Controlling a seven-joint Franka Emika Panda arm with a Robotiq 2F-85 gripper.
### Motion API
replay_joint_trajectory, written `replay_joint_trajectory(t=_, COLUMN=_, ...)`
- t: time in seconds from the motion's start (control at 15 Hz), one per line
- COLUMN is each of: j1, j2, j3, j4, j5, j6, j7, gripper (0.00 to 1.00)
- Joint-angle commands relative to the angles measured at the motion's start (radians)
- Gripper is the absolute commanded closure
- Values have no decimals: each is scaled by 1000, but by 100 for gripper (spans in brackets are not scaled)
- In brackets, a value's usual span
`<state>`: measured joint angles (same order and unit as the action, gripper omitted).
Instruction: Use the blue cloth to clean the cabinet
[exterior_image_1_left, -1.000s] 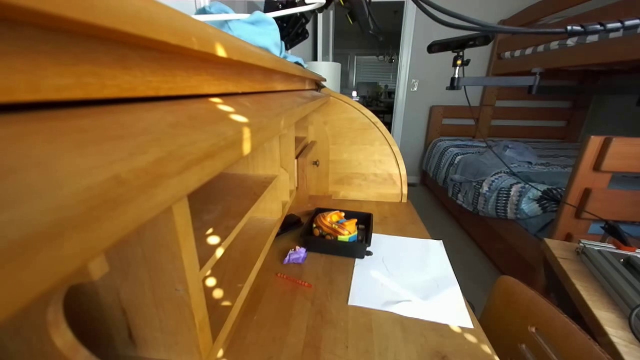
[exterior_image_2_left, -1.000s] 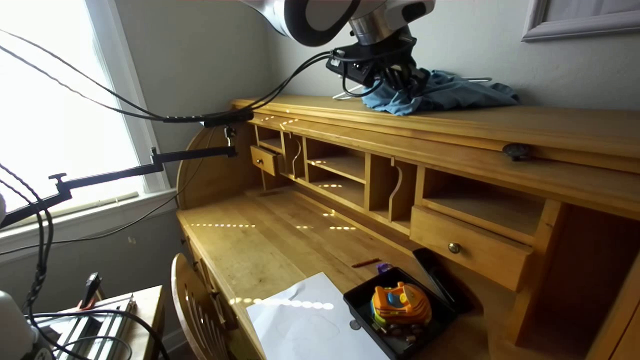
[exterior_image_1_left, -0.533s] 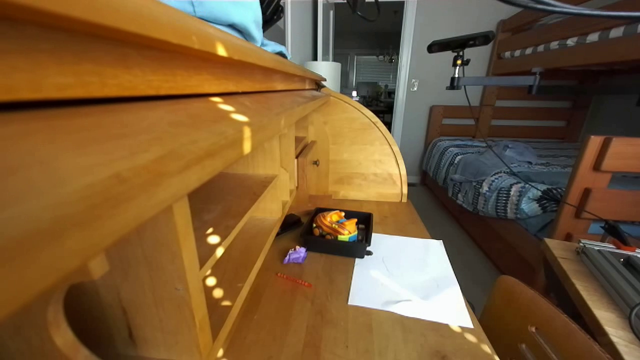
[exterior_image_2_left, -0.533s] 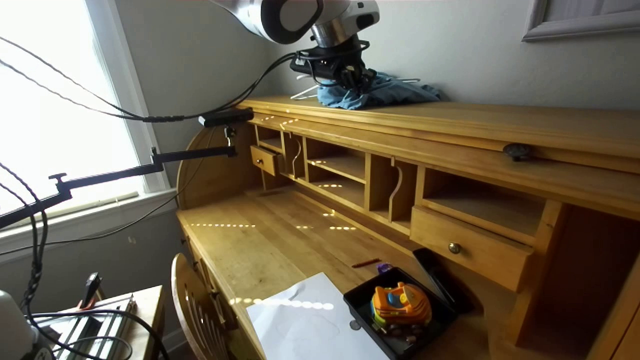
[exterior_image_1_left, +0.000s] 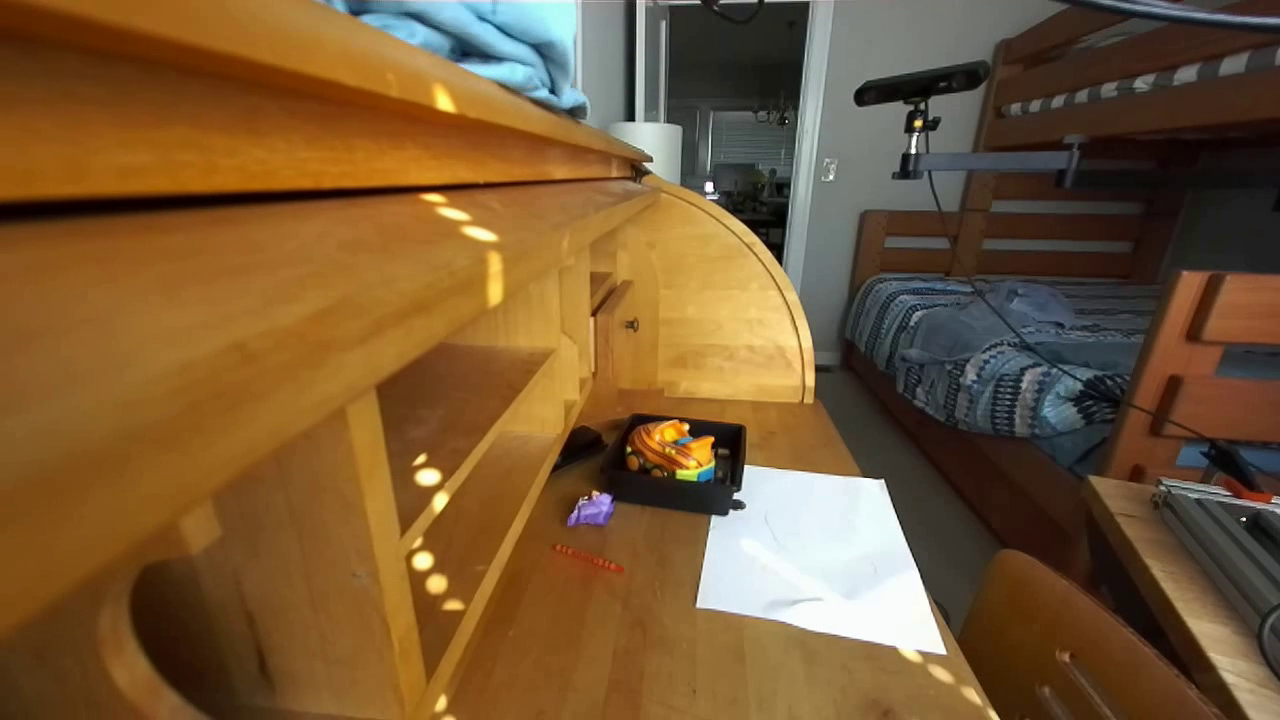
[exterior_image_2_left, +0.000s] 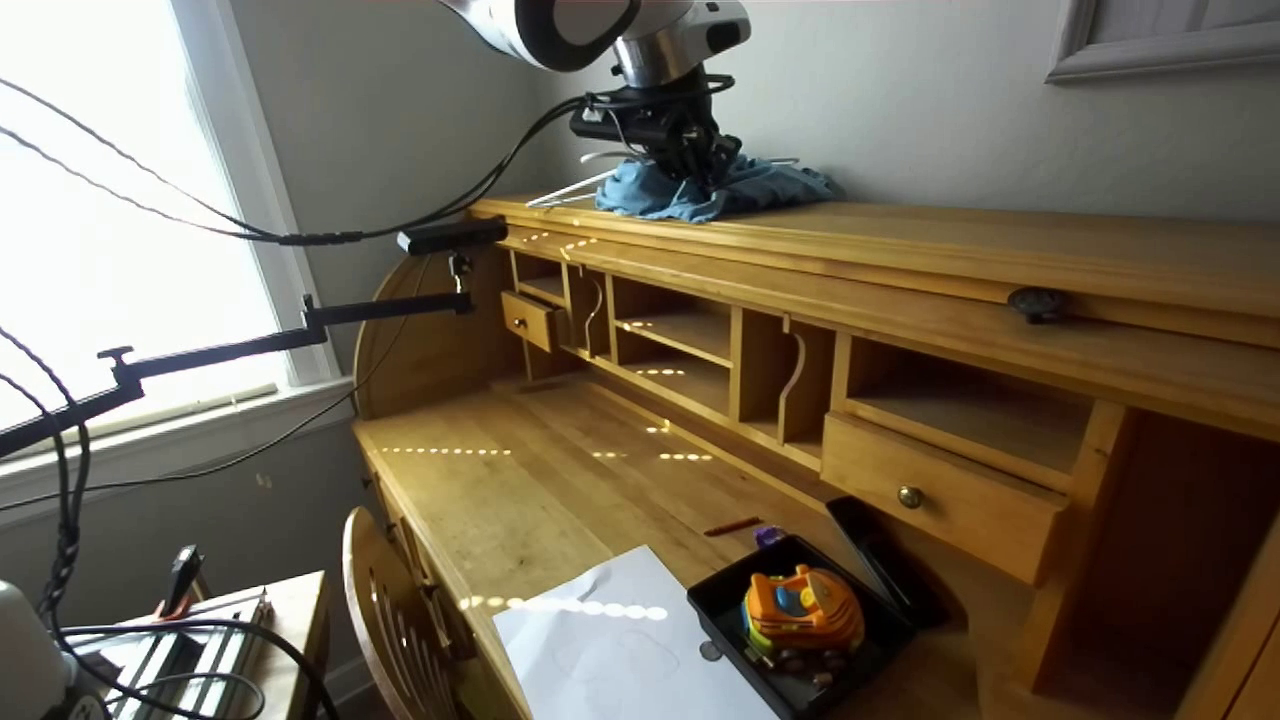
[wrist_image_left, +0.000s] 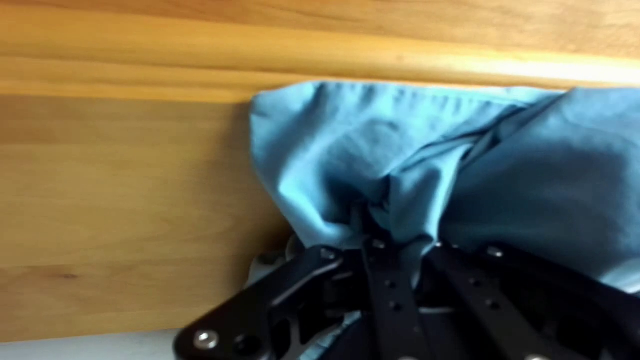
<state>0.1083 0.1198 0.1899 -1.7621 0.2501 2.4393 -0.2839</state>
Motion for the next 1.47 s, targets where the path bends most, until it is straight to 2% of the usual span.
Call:
replay_joint_trajectory(t=0.0, j1=-66, j2=16, j3=-76, j4=2, j5=30, j6=-17, j7=44, gripper=98)
replay_joint_trajectory(t=0.33, j1=-135, j2=19, j3=-167, j4=16, j5=21, j6=15, j7=165, gripper=98)
replay_joint_trajectory(t=0.6, j1=-147, j2=20, j3=-210, j4=12, j5=-28, j6=66, j7=284, gripper=98)
replay_joint_trajectory(t=1.4, j1=-14, j2=22, j3=-58, j4=5, j5=-37, j6=-22, j7=112, gripper=98)
